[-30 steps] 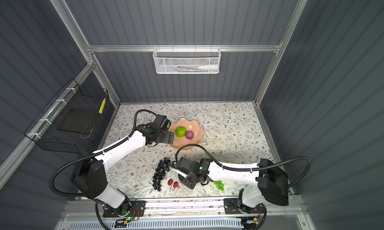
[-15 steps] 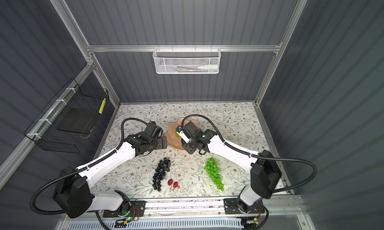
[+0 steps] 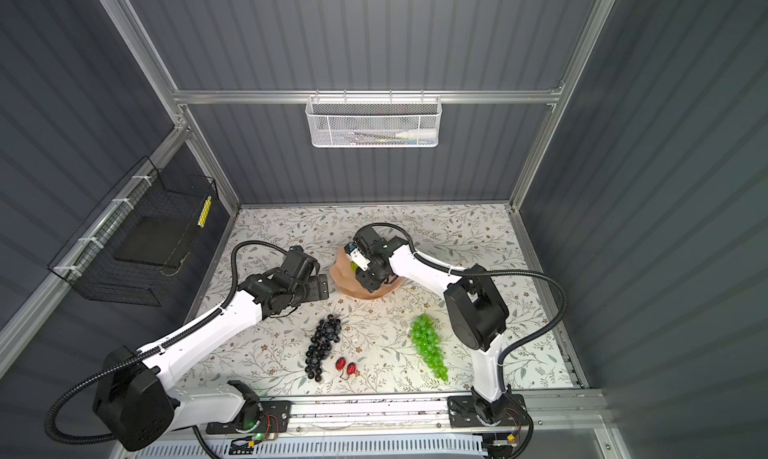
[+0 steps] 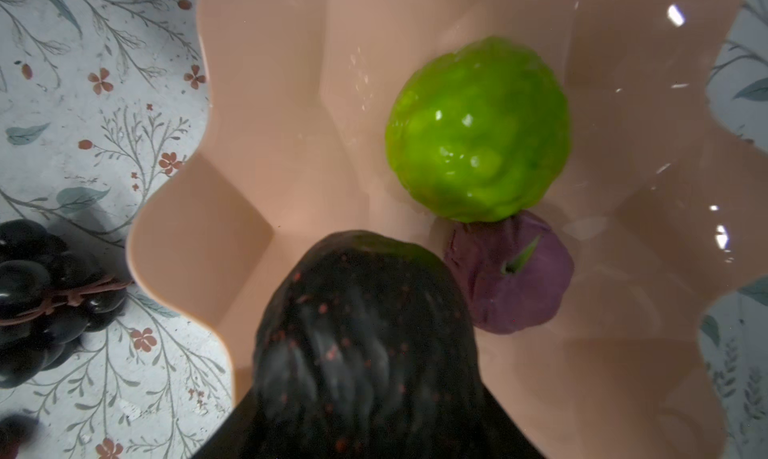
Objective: Place and organize the fake fruits in the fruit bowl
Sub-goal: 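Carry the dark avocado with the right gripper into the pink bowl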
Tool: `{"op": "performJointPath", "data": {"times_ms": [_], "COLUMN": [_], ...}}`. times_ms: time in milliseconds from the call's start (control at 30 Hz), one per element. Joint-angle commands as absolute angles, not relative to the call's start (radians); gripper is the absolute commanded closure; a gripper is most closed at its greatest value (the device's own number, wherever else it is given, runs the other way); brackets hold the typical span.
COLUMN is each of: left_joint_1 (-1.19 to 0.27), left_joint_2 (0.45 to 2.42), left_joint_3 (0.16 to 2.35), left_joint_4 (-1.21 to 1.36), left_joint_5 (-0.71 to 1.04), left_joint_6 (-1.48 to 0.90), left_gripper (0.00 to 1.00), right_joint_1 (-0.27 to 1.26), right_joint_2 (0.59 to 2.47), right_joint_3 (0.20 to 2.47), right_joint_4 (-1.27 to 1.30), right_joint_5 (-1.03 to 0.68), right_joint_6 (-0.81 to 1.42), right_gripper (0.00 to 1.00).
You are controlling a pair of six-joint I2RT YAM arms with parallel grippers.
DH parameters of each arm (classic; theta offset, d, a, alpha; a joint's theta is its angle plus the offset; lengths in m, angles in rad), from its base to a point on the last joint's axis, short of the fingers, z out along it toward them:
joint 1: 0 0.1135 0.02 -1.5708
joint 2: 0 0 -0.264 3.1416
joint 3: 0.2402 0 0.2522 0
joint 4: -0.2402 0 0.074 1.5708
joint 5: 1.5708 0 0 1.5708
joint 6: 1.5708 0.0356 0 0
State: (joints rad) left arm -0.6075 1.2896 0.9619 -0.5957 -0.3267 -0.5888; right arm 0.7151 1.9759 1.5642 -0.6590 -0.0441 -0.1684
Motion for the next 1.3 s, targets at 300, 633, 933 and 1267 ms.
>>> {"op": "performJointPath", "data": {"times_ms": [300, 633, 933, 1267], "left_joint_1": [-0.603, -0.603, -0.603, -0.603], "left_joint_2": [1.304, 1.287, 1.279, 1.275], "left_joint_3": [0.977, 0.976, 0.999, 1.018], "left_joint_4": [-0.632, -0.682, -0.735, -0.76], "left_joint_5": [-0.349, -0.316, -0.29, -0.289], "left_joint_6": [-0.598, -0.573, -0.554, -0.555], "left_gripper": [0.04, 0.04, 0.04, 0.04], "right_joint_1": [0.695, 0.686, 0.687, 0.687], "right_joint_2": [2.077, 2.14, 2.154, 2.122], "right_joint_3": [1.67, 1.735, 1.731, 1.739], "right_joint_4": [-0.741, -0.759, -0.747, -0.76], "right_joint_5": [-0.092, -0.08, -0.08, -0.055], "right_joint_6": [-0.21, -0.181, -0.169, -0.159], "right_gripper": [0.41, 0.39, 0.35, 0.26]}}
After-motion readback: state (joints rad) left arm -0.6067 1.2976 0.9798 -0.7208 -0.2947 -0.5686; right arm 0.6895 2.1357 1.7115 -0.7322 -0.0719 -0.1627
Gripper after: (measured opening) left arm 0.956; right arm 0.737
